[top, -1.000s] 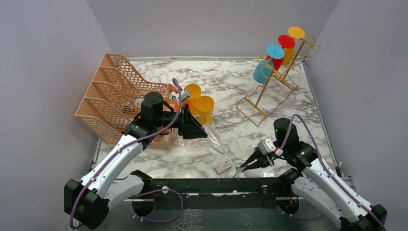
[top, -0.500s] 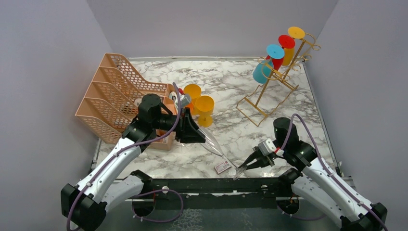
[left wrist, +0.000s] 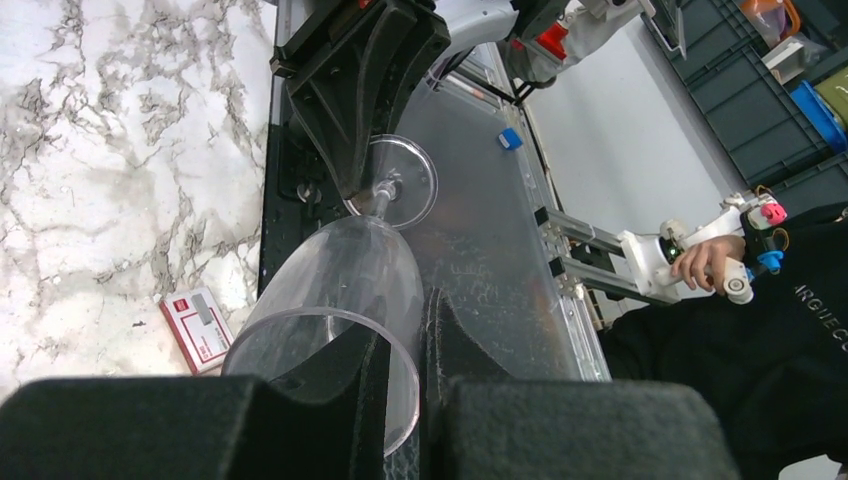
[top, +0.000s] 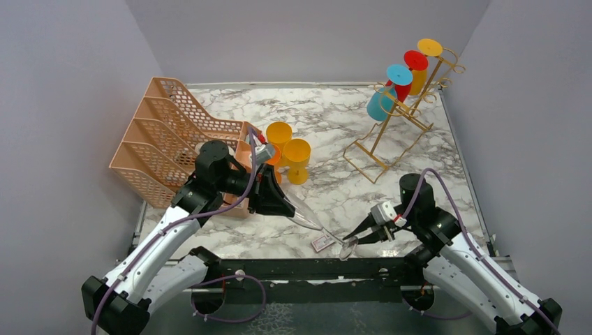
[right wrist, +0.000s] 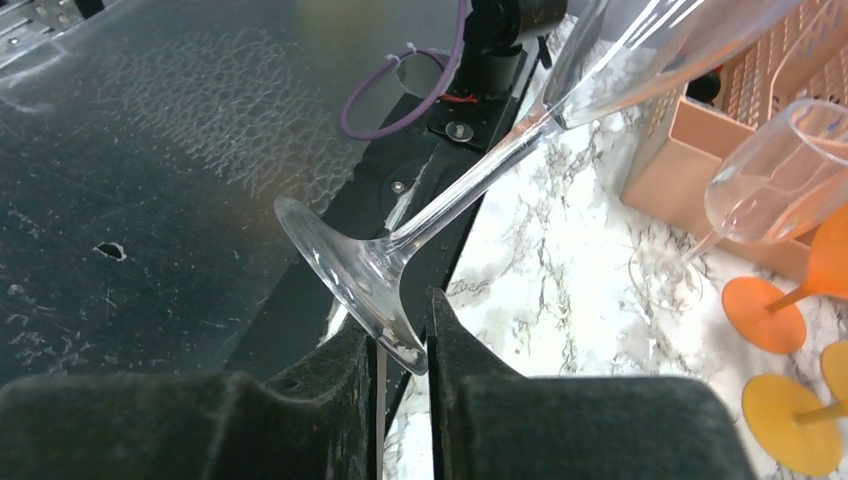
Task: Take the wine glass off the wine glass rack
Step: Place the wine glass at the center of the board.
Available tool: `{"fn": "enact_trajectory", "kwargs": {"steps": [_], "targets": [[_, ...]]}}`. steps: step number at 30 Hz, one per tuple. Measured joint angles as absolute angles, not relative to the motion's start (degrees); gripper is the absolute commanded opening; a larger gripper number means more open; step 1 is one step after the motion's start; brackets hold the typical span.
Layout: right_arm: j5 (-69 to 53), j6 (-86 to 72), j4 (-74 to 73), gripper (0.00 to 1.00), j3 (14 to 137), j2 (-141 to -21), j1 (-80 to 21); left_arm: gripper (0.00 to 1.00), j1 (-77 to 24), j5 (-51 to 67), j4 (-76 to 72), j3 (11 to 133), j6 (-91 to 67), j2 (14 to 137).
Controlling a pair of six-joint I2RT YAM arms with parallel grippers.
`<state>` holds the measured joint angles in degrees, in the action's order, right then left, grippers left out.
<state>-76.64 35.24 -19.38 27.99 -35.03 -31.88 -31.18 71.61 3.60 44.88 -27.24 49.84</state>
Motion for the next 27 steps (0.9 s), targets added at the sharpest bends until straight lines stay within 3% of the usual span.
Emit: {"fn": "enact_trajectory", "kwargs": {"steps": [12,27], "targets": [[-68.2,32.9,-19.7,0.34,27.8,-33.6,-31.5,0.00,-32.0,66.0,14.5,50.1,-20.0,50.5],[-62.8,31.5,-19.4,0.46,27.8,-32.8,-31.4,0.00,-32.8,61.6,19.9,51.9,-15.7,49.7]]}}
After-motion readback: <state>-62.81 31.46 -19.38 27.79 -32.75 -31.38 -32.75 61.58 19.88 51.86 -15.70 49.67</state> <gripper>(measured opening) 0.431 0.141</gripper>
